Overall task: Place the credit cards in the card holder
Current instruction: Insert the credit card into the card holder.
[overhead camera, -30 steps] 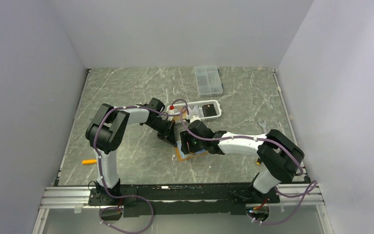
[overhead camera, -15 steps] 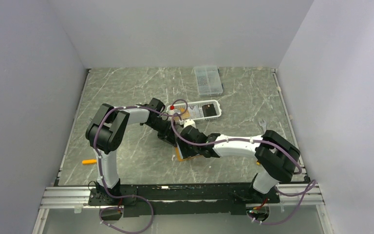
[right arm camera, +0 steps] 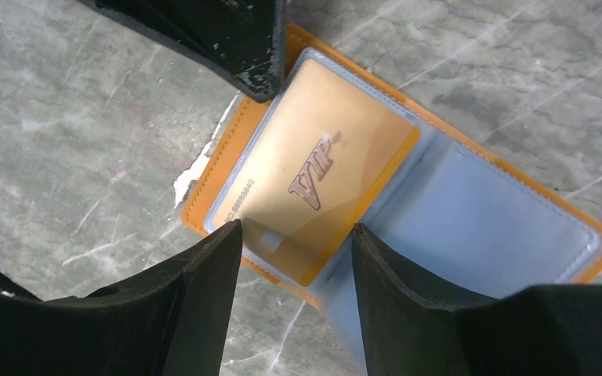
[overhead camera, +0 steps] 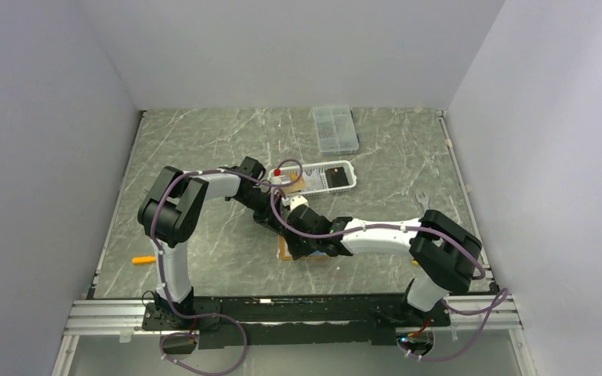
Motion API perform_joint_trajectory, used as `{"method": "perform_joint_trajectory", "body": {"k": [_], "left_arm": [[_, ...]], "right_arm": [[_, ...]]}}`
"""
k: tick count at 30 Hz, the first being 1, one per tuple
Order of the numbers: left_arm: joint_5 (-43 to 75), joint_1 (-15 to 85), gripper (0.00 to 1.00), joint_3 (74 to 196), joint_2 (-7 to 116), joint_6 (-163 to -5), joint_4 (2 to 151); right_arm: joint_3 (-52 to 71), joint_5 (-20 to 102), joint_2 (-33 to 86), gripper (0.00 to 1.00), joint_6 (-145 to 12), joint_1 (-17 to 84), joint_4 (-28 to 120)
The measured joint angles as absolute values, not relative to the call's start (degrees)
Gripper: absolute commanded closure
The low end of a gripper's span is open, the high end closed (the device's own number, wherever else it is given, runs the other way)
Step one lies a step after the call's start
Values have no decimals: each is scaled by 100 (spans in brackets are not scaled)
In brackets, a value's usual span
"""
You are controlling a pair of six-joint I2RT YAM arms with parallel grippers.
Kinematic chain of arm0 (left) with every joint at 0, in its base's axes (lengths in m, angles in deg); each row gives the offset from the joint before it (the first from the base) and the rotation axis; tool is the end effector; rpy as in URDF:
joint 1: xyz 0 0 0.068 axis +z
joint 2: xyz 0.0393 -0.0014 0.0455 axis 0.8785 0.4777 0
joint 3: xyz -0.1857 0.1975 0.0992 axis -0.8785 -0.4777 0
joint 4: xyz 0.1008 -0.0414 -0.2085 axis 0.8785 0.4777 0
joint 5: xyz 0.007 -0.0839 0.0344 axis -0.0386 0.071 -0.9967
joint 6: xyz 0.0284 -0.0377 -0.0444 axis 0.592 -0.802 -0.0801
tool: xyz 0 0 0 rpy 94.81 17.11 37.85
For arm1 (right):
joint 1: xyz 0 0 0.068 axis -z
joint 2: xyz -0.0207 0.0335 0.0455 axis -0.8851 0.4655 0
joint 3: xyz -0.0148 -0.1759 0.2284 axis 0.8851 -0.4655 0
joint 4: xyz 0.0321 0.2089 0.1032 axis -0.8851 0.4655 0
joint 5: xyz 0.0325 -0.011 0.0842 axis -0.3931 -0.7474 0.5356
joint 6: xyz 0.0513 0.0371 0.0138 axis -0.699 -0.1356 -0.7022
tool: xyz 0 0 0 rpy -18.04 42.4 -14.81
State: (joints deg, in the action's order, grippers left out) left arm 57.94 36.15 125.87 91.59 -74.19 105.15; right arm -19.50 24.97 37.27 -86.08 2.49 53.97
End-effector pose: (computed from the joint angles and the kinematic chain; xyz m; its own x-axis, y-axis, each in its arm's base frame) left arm 0.2911 -0.1807 0.1451 -0.8902 0.3964 -0.2243 0.4172 0.5122 -0.7507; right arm 0.1573 0.2546 0.1840 -0.7174 -0.3666 -0.5924 -0.5478 0.8222 0.1546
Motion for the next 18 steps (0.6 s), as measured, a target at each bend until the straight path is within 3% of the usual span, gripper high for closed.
{"method": "perform_joint_trajectory", "body": {"k": [5,13,18], "left_arm": [[5761,3615,98,12784,9159,-7070,10827],[6220,3623,68,13573,8779,-6187,12073],[6478,3678,61,14216,8460,-5732,12843]], "right_arm": [[-2009,2875,3526,41,-8608,352,5336],[-2538,3413,2127,39,-8831,1443,5104],[-2748,3686,1591,34,-8963,2520,5246]]}}
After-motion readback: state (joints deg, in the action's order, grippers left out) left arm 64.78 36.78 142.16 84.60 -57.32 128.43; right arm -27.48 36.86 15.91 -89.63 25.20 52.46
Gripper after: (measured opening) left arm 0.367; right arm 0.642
